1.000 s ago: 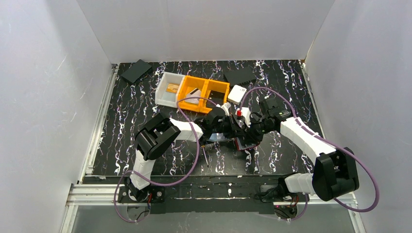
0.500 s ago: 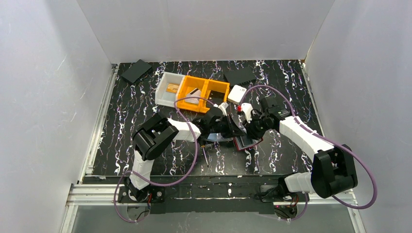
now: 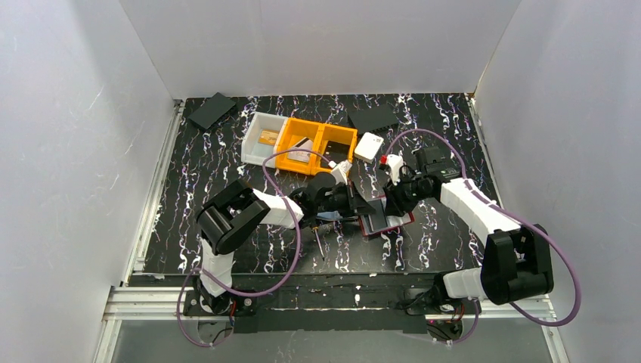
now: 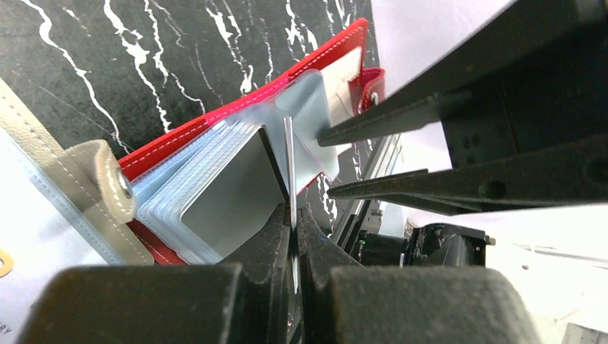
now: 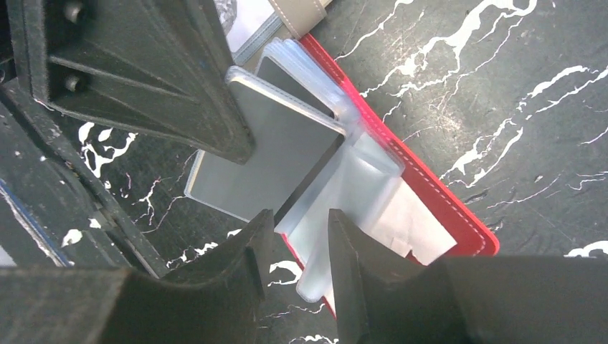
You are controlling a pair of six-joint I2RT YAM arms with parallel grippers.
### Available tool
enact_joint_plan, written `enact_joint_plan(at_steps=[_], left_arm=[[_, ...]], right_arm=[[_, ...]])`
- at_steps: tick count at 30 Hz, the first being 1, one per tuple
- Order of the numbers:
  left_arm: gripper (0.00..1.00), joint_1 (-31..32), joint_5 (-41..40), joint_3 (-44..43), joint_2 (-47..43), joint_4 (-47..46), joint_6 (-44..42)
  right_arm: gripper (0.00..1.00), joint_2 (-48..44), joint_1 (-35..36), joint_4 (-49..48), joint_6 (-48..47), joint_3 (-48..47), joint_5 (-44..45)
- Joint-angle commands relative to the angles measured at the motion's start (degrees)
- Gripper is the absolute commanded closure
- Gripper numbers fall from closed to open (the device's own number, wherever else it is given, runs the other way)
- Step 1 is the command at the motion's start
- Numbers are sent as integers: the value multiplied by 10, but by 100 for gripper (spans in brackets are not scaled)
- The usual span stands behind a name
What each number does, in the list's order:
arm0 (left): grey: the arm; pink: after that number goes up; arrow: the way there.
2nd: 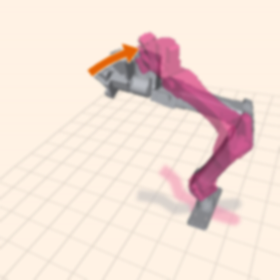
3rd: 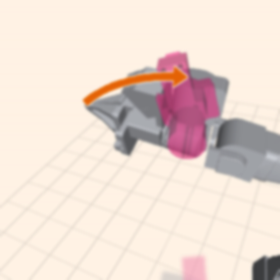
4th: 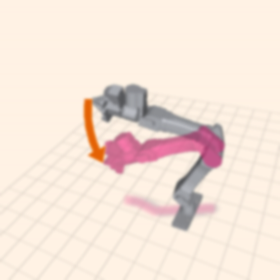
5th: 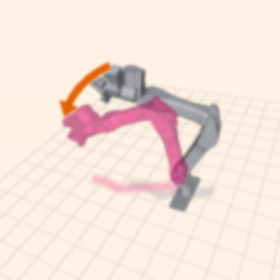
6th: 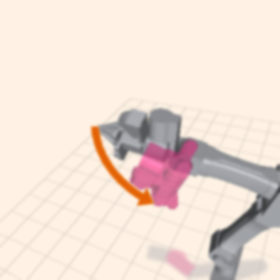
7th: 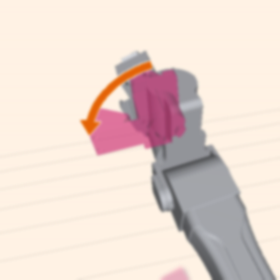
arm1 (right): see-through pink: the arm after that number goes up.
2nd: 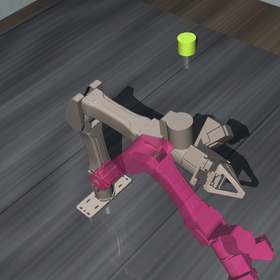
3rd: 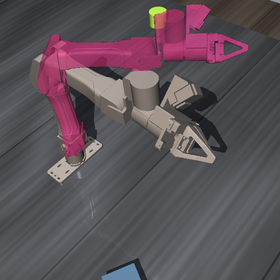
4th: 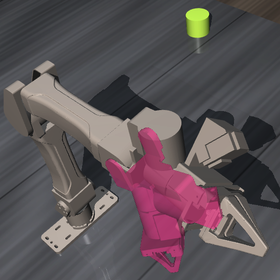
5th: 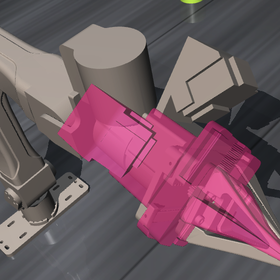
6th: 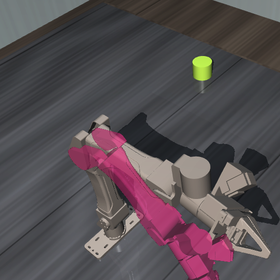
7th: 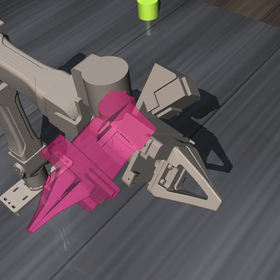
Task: Take the credit cards out of the card holder
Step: Remove the credit card from the card holder.
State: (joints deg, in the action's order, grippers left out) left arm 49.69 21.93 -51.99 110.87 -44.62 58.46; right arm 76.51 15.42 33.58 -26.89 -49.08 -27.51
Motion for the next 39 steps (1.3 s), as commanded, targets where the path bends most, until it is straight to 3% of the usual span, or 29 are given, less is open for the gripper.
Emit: enact_joint_plan(at_steps=[1,10,14,17,20,23,26,28,32,39], left_arm=[[100,-1,28,27,-67,-101,-43],[100,-1,52,40,-72,-136,-23],[100,-2,39,41,-59,-129,11],[100,-2,26,39,-50,-108,27],[100,-2,10,39,-52,-76,34],[100,-3,-1,34,-60,-36,30],[100,-3,-6,20,-67,2,24],[100,-2,-6,13,-69,14,20],[100,-2,-14,3,-71,34,16],[100,-5,-24,-13,-68,59,30]], right_arm=[[55,5,-36,10,20,-33,-49],[51,-60,-67,-55,62,-10,11],[51,-89,-67,-55,56,-6,-40],[50,-115,-67,-70,55,-4,-22],[41,-146,-67,-87,55,-2,-1],[36,-177,-67,-94,44,0,-72],[42,-179,-64,-59,22,-3,-211],[56,-158,-45,-23,4,-8,-252],[74,-105,9,74,-99,-24,-262],[76,-109,131,66,-131,-1,-173]])
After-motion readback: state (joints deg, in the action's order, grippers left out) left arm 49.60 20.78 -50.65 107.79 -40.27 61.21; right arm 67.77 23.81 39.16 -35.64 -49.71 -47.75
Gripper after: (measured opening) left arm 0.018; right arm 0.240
